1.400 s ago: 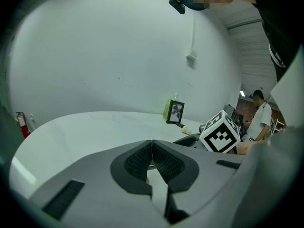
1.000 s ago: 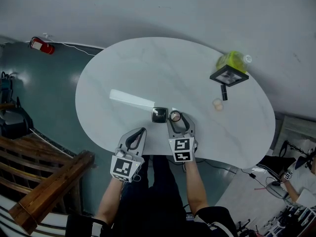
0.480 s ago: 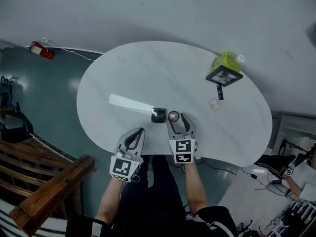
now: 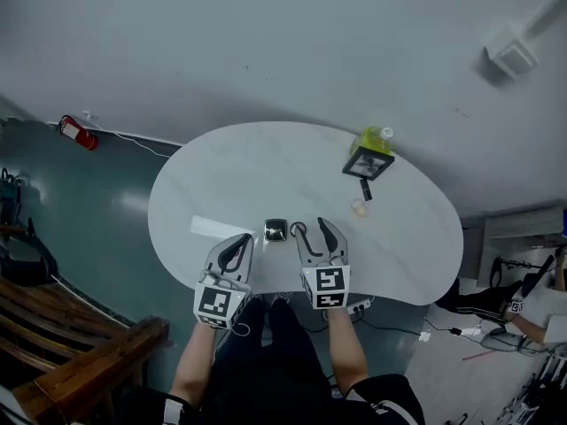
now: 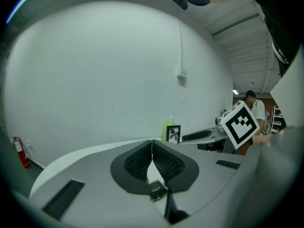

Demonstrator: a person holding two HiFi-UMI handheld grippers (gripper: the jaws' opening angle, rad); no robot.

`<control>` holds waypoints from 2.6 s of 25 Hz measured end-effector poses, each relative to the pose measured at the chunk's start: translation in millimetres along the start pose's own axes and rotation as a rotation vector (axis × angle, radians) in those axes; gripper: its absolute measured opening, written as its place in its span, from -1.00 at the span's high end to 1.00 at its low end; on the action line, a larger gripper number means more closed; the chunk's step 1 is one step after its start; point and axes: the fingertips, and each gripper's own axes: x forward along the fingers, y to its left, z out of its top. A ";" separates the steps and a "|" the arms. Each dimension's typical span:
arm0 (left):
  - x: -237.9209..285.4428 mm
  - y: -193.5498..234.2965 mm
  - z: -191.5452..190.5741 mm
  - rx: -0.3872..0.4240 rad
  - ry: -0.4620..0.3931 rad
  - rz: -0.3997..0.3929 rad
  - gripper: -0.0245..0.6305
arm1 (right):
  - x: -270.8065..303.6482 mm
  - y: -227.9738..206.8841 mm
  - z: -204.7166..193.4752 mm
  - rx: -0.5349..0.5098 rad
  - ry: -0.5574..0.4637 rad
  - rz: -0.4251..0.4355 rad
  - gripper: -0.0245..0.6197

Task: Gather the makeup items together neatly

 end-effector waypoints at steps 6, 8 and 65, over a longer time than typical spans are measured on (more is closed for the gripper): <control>-24.5 -12.6 54.5 0.050 -0.089 -0.007 0.86 | -57.2 -3.2 50.7 -0.021 -0.128 -0.053 0.32; -33.6 -18.6 69.8 0.069 -0.117 -0.014 0.86 | -74.5 -2.7 63.8 -0.022 -0.166 -0.067 0.37; -43.8 -96.6 90.8 0.134 -0.190 -0.411 0.86 | -199.3 -5.6 43.3 0.051 -0.165 -0.451 0.81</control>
